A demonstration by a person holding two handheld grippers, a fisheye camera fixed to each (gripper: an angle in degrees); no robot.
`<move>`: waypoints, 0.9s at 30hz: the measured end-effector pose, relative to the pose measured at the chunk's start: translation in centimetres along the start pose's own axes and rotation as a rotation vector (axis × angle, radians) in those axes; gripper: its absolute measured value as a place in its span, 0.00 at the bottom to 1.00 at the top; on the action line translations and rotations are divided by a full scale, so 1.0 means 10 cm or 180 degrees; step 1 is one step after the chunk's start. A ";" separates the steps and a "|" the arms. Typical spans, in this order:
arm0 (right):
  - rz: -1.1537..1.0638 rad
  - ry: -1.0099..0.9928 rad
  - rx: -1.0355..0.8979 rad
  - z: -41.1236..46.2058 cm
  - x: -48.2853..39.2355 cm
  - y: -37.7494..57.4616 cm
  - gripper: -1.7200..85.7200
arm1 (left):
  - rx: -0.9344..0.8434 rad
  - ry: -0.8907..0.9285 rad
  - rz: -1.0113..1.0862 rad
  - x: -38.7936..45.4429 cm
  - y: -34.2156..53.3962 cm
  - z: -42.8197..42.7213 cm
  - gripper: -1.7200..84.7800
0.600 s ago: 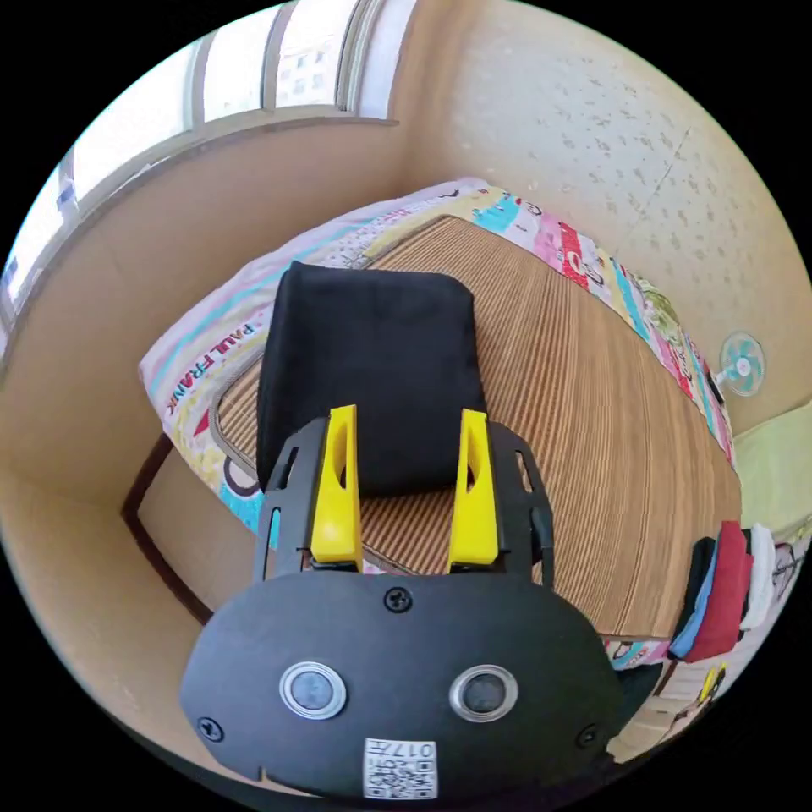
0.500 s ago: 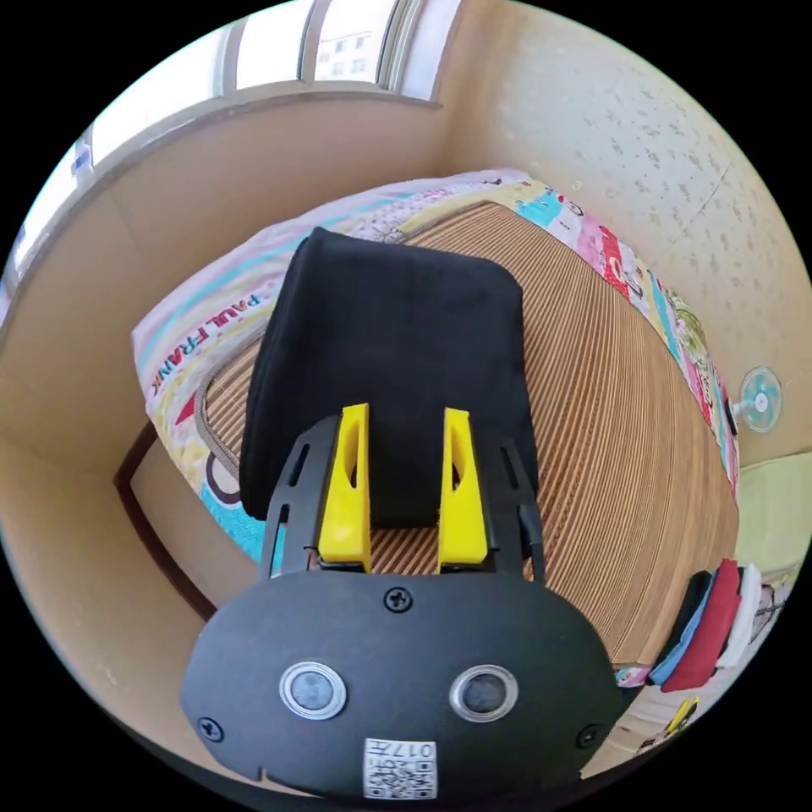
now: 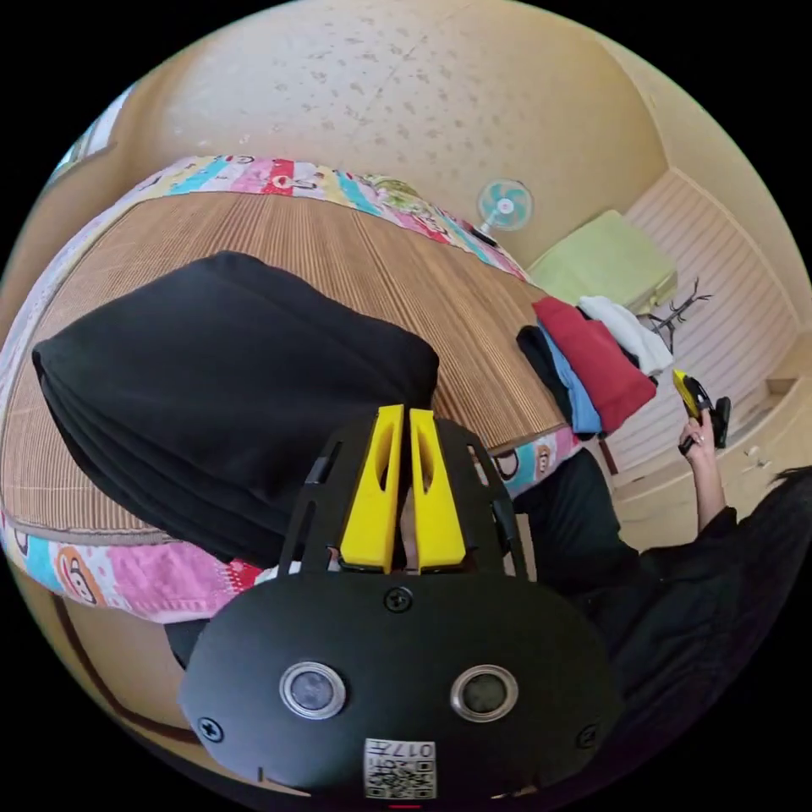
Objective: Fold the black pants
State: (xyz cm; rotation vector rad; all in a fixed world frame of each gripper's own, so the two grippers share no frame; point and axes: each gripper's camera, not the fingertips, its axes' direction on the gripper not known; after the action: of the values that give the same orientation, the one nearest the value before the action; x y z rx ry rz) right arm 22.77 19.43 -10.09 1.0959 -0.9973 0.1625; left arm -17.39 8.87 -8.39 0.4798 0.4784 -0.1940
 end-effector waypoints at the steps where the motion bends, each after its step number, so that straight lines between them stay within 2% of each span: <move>1: -0.0190 -0.0089 -0.0060 0.12 -0.12 0.04 0.04 | 0.0363 0.0086 -0.0232 0.01 0.16 -0.19 0.03; 2: -0.0368 -0.0155 -0.0124 0.24 -0.23 0.08 0.03 | 0.0594 0.0037 -0.0416 -0.01 0.25 -0.32 0.03; 4: -0.0657 -0.0235 -0.0215 0.40 -0.40 0.17 0.03 | 0.1388 -0.0578 -0.1357 -0.19 0.59 -0.80 0.09; 6: -0.0985 -0.0286 -0.0302 0.57 -0.60 0.30 0.03 | 0.1649 -0.0862 -0.1874 -0.39 0.69 -0.98 0.13; 8: -0.1366 -0.0346 -0.0490 0.87 -0.83 0.48 0.03 | 0.1500 -0.0624 -0.1860 -0.62 0.53 -0.91 0.15; 9: -0.1427 -0.0364 -0.0564 0.96 -0.88 0.53 0.03 | 0.1191 -0.0421 -0.1844 -0.77 0.32 -0.75 0.15; 10: -0.1487 -0.0387 -0.0744 1.15 -0.96 0.60 0.03 | 0.0835 -0.0364 -0.1896 -0.87 0.09 -0.55 0.15; 12: -0.1516 -0.0439 -0.1054 1.44 -1.09 0.69 0.04 | 0.0686 -0.0478 -0.1987 -0.84 -0.17 -0.41 0.11; 14: -0.1505 -0.0475 -0.1225 1.70 -1.28 0.77 0.05 | 0.0820 -0.0356 -0.1654 -0.51 -0.44 -0.38 0.10; 15: -0.1512 -0.0521 -0.1220 1.73 -1.33 0.77 0.06 | 0.0829 -0.0382 -0.1198 -0.12 -0.63 -0.33 0.09; 19: -0.1548 -0.0918 -0.1260 2.00 -1.67 0.71 0.11 | 0.0295 -0.0795 0.0533 1.43 -0.81 0.34 0.09; 21: -0.1596 -0.0977 -0.1455 2.27 -1.77 0.68 0.16 | 0.0111 -0.0841 0.1005 1.88 -0.63 0.67 0.09; 24: -0.1626 -0.0947 -0.1800 2.84 -1.78 0.69 0.21 | -0.0214 -0.0610 0.1284 2.26 -0.29 1.08 0.09; 27: -0.1320 -0.0584 -0.2323 3.50 -1.50 0.75 0.22 | -0.0343 -0.0230 0.1180 2.35 -0.04 1.20 0.09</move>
State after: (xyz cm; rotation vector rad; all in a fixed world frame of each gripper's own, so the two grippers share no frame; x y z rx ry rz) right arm -10.86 0.31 -13.05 0.6201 -0.8600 -0.6079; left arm 7.72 1.15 -10.59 0.4460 0.3203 0.1699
